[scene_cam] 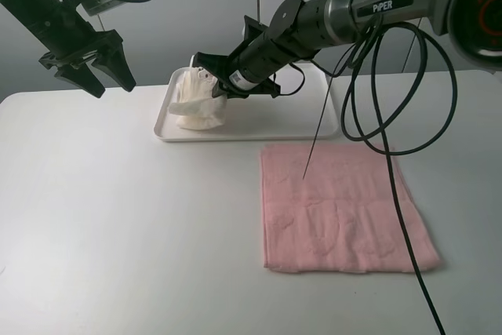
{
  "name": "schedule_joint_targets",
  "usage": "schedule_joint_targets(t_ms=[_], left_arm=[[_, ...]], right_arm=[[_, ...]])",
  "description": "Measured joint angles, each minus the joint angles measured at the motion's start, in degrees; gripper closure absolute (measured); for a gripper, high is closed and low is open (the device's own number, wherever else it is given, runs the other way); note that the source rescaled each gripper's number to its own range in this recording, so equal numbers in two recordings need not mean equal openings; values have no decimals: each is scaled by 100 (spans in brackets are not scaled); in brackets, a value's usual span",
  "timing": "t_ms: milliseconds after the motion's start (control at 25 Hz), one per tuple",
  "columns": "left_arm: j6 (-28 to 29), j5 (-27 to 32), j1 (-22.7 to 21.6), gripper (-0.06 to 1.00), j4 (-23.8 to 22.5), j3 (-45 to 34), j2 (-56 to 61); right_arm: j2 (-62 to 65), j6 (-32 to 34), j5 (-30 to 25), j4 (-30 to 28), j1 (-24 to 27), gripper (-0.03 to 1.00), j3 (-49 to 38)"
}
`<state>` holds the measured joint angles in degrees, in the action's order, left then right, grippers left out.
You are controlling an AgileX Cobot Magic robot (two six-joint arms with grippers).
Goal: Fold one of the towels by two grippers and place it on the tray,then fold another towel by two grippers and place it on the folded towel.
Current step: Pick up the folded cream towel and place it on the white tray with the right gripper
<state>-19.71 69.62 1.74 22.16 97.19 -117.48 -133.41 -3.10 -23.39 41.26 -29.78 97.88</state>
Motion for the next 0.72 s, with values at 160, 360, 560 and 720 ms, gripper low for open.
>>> schedule_joint_targets(t_ms=[160,360,560,720], left_arm=[[-10,0,0,5,0,0,0],[-10,0,0,5,0,0,0],[-18,0,0,5,0,0,0],[-18,0,0,5,0,0,0]], right_arm=[[0,-11,297,0,396,90,0],[-59,-11,312,0,574,90,0],[-290,-11,449,15,574,90,0],[-318,-60,661,4,574,72,0]])
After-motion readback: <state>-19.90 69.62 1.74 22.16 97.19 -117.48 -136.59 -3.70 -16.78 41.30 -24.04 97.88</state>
